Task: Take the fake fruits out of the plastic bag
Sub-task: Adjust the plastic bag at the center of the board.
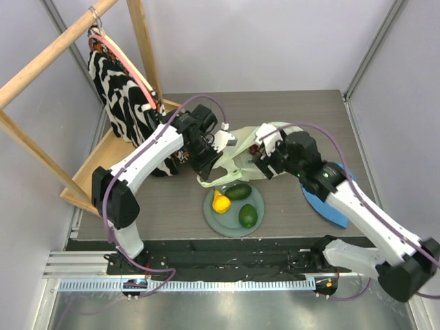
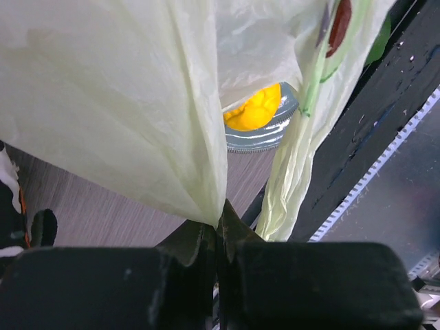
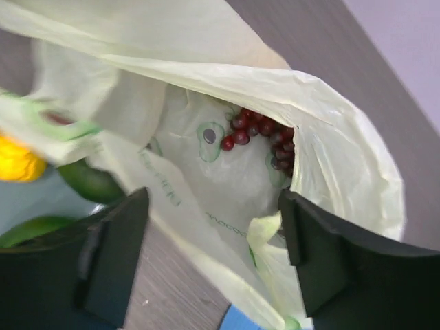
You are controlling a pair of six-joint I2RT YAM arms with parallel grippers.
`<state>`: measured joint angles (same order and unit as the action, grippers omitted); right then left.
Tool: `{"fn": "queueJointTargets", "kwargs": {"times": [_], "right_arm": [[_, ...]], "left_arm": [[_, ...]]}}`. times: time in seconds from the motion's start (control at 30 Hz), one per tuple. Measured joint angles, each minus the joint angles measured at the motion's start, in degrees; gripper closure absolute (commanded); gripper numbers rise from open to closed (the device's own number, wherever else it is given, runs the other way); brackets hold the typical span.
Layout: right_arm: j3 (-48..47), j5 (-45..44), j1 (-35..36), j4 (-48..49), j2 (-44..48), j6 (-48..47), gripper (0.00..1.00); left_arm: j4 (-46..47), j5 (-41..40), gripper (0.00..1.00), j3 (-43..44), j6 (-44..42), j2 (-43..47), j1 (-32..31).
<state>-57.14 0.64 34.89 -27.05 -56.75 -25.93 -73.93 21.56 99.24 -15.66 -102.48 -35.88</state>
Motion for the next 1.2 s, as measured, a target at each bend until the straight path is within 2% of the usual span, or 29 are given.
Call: {"fn": "queueJointTargets", "kwargs": {"times": [0.03,0.17,0.37,0.5,0.63,0.73,0.87,1.0,1.1,1.2], "right_arm": [[0.11,-0.33,-1.27,1.60,-2.45,1.53,0.36],[0.96,-1.49,-6.80,5.46,-13.75,5.49,0.48],[1.38,-2.05,-12.11,11.13,-27.30,8.44,0.50],[-3.58,-1.95,-16.98,15.15,-36.41,11.04,0.48],[-15.69,-4.11,-23.37,21.55,-47.76,12.35,0.46],[-23.23,-7.63,-27.04,25.81,-52.76,12.37,0.44],[-27.32,-12.22,-30.23,30.49,-53.20,12.39,0.44],[-26.53,-14.34,-31.58,32.30,-48.59,13.51,0.44],[-19.45,-14.05,-31.50,32.11,-39.23,15.65,0.44],[-8.61,-12.61,-31.30,31.04,-26.64,18.05,0.44]], "left_arm": [[0.02,-0.13,0.98,-0.39,-0.02,0.70,0.00],[-0.09,-0.74,1.00,-2.75,-0.48,2.51,0.00],[-1.14,-3.56,1.00,-2.01,-1.81,1.66,0.00],[-1.44,-8.85,1.00,9.57,-4.70,-4.00,0.00],[-0.09,-14.08,1.00,24.65,-8.26,-10.80,0.50],[3.61,-17.59,1.00,32.24,-10.43,-13.27,0.96],[14.67,-24.06,1.00,31.95,-14.03,-11.52,1.14],[27.76,-30.97,1.00,31.02,-19.17,-10.86,1.07],[31.52,-32.39,1.00,31.04,-21.92,-10.58,1.11],[32.76,-30.29,1.00,23.63,-23.45,-6.38,0.83]]}}
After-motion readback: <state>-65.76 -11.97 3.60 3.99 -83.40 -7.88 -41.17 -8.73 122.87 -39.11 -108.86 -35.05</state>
